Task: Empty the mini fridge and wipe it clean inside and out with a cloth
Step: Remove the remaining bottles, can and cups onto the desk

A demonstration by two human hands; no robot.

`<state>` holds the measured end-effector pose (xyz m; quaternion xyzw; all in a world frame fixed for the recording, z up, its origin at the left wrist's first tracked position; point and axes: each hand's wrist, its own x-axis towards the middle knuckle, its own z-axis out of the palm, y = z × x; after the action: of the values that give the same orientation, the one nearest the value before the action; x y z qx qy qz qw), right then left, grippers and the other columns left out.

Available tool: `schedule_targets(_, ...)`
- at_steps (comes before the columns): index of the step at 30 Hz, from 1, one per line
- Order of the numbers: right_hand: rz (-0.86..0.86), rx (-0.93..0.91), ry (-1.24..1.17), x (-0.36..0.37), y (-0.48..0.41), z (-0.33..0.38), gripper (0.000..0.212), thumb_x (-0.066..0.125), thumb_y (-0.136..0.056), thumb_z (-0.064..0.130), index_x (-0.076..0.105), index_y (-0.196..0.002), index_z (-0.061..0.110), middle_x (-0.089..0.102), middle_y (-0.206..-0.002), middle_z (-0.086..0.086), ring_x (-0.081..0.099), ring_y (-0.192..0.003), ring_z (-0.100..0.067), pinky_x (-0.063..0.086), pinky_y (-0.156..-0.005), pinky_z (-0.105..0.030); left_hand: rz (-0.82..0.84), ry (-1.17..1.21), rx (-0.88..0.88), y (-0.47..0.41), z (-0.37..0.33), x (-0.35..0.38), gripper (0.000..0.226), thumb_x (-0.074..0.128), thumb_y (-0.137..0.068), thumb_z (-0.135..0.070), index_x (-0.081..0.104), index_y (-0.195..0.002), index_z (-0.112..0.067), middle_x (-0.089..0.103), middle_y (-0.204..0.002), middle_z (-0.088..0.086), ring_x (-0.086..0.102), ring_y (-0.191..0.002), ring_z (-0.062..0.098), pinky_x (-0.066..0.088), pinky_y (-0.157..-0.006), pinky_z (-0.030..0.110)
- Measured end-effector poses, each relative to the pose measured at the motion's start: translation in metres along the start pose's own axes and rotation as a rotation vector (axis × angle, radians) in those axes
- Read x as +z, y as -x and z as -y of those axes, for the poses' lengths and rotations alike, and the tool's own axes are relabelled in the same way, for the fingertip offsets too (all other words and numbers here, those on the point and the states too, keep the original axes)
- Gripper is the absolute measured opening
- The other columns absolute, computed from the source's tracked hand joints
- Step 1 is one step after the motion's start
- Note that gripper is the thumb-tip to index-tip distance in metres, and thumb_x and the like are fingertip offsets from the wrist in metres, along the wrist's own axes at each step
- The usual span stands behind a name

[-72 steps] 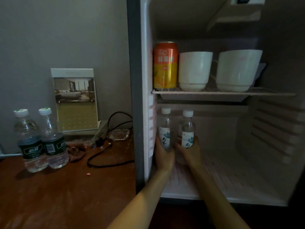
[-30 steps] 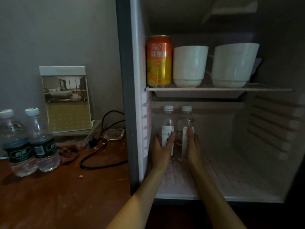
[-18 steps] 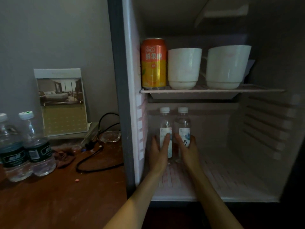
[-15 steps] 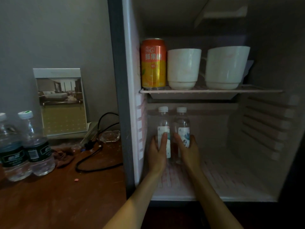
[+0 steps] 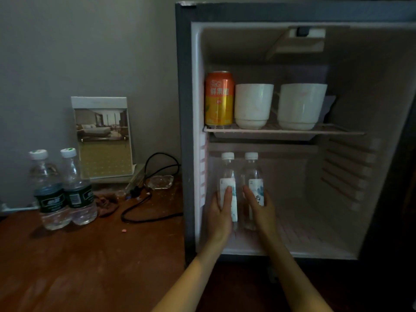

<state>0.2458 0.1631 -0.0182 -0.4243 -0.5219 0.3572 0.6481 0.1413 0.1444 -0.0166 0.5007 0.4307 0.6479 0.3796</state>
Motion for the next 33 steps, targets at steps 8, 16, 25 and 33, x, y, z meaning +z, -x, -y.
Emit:
schedule_targets(8, -0.022, 0.009, -0.085, -0.017, 0.07, 0.021, 0.038, 0.066, -0.076, 0.048, 0.063, -0.108, 0.029, 0.072, -0.101, 0.004, 0.07, -0.093, -0.011, 0.055, -0.083, -0.036, 0.057, -0.002, 0.015, 0.064, -0.014, -0.012, 0.058, 0.049, -0.085, -0.063, 0.061, -0.118, -0.017, 0.069, -0.109, 0.0, 0.066, -0.098, 0.008, 0.053, -0.086, 0.026)
schedule_targets(16, -0.03, 0.001, -0.146, -0.007, 0.121, 0.039, 0.051, 0.068, -0.072, 0.046, 0.06, -0.116, 0.021, 0.069, -0.103, -0.001, 0.068, -0.094, -0.017, 0.054, -0.078, -0.028, 0.024, -0.068, 0.008, 0.111, -0.037, -0.044, 0.08, 0.05, -0.073, -0.081, 0.06, -0.124, -0.021, 0.067, -0.116, -0.006, 0.063, -0.107, 0.008, 0.05, -0.095, 0.029)
schedule_targets(25, 0.138, 0.056, -0.242, 0.06, 0.178, 0.043, 0.044, 0.07, -0.069, 0.045, 0.061, -0.107, 0.026, 0.07, -0.1, -0.002, 0.07, -0.091, -0.019, 0.056, -0.082, -0.038, -0.106, -0.046, 0.002, 0.152, -0.049, -0.128, 0.062, 0.059, -0.075, -0.072, 0.064, -0.107, -0.019, 0.074, -0.094, 0.003, 0.071, -0.087, 0.015, 0.056, -0.073, 0.026)
schedule_targets(33, 0.393, 0.131, -0.273, 0.152, 0.206, 0.035, 0.041, 0.069, -0.071, 0.044, 0.059, -0.108, 0.026, 0.069, -0.105, -0.004, 0.07, -0.093, -0.017, 0.058, -0.081, -0.035, -0.247, -0.07, -0.035, 0.165, -0.057, -0.223, 0.048, 0.051, -0.082, -0.054, 0.059, -0.116, -0.021, 0.073, -0.102, 0.003, 0.071, -0.091, 0.014, 0.056, -0.075, 0.026)
